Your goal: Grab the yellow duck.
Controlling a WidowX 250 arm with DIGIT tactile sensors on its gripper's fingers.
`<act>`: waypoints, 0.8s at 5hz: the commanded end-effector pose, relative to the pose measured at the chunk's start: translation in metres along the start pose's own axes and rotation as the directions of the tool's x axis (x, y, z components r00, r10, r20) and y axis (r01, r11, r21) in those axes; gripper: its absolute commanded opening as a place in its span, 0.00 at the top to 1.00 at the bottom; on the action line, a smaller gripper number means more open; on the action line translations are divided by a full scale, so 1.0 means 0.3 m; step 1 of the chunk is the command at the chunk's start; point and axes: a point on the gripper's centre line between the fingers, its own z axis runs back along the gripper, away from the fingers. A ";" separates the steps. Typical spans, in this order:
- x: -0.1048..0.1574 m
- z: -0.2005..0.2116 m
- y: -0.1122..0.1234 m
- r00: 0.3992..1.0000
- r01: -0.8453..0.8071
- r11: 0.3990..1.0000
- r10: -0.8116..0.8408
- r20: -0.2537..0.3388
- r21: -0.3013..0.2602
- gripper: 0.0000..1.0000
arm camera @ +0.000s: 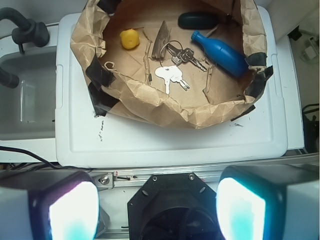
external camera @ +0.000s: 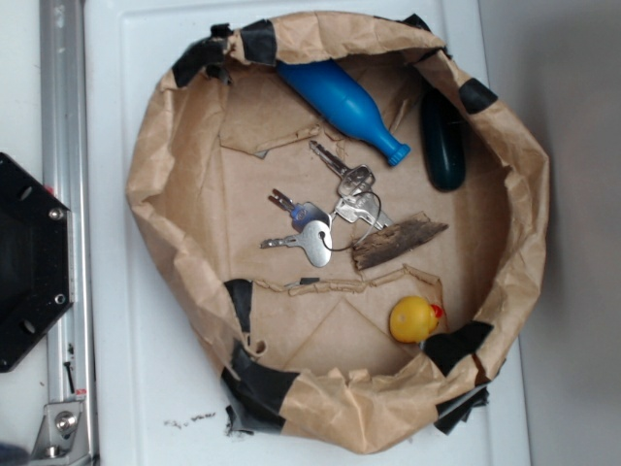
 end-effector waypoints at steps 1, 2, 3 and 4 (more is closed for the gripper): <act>0.000 0.000 0.000 1.000 0.000 1.000 0.000 0.000 0.000 0.00; 0.152 -0.137 0.066 0.995 0.081 0.988 -0.087 0.046 0.129 0.00; 0.310 -0.213 0.087 0.985 0.106 0.984 -0.124 0.122 0.144 0.00; 0.434 -0.303 0.138 0.967 0.146 0.979 -0.173 0.190 0.146 0.00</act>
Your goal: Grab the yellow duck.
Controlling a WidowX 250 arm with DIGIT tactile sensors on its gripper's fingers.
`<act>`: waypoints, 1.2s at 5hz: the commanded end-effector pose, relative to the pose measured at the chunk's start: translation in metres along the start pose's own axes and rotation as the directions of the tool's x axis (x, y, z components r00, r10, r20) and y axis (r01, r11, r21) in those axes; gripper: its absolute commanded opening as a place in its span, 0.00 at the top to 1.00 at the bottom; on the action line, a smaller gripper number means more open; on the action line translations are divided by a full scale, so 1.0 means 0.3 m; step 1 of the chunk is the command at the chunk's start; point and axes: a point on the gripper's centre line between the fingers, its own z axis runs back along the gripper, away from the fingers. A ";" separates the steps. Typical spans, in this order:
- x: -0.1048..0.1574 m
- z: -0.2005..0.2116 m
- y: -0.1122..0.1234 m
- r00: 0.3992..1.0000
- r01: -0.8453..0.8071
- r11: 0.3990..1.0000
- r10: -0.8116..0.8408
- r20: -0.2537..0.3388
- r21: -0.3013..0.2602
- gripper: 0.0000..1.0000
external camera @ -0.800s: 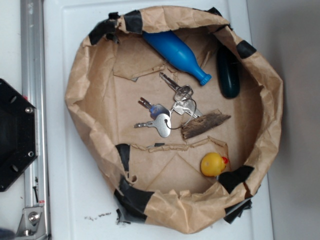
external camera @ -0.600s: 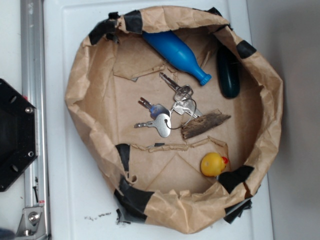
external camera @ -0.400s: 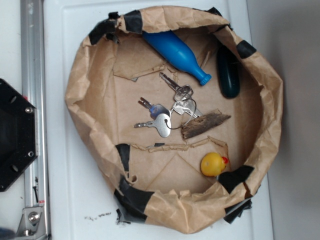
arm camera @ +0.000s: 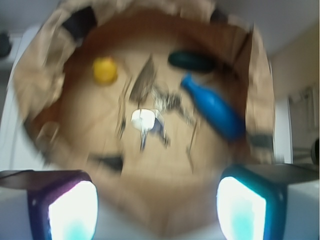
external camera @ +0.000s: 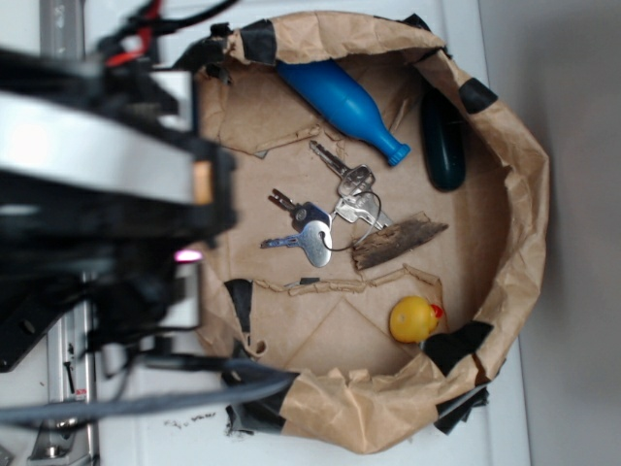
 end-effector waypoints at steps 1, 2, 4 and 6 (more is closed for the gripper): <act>0.192 -0.246 0.102 0.992 0.058 0.998 -0.060 0.111 0.026 0.00; 0.230 -0.338 0.022 0.982 0.149 0.987 -0.142 0.121 -0.052 0.00; 0.283 -0.400 -0.155 0.946 0.284 0.954 -0.263 0.187 -0.096 0.00; 0.125 -0.303 -0.291 0.939 0.295 0.949 -0.267 0.217 -0.108 0.00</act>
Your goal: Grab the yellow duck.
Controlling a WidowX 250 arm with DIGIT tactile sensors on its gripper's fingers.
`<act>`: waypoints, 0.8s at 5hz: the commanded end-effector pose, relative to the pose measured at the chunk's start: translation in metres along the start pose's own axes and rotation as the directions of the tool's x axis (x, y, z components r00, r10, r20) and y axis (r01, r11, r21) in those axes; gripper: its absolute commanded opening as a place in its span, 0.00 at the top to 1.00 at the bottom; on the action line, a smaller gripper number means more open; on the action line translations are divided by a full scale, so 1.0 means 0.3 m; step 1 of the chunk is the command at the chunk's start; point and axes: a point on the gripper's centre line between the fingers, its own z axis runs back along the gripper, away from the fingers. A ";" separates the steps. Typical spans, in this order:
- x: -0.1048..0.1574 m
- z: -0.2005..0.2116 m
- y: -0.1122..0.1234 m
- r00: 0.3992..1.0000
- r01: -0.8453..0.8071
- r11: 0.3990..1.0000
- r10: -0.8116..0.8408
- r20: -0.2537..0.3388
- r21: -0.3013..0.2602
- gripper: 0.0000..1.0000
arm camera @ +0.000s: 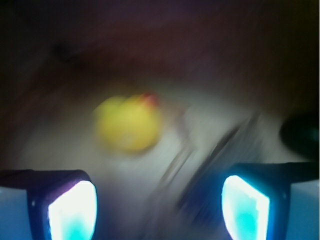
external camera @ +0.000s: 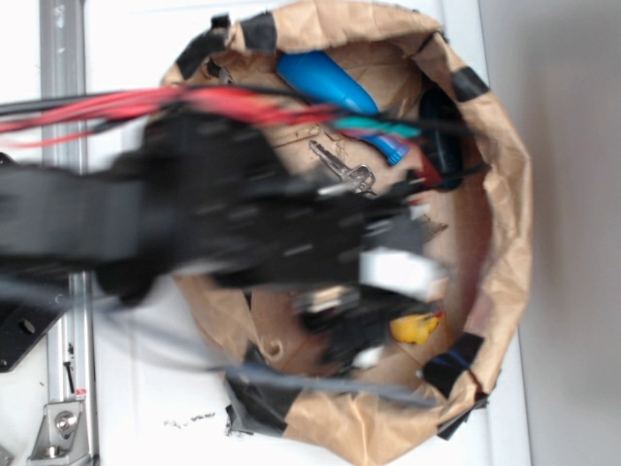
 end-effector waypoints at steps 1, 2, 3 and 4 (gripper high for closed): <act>0.039 0.003 -0.119 0.999 0.053 0.996 -0.053 0.005 0.065 0.00; 0.046 0.010 -0.103 0.999 0.031 0.998 -0.032 0.012 0.055 0.00; 0.057 0.032 -0.061 1.000 -0.005 0.999 0.005 0.024 0.034 0.00; 0.066 0.034 -0.043 0.999 -0.023 0.999 0.023 0.025 0.031 0.00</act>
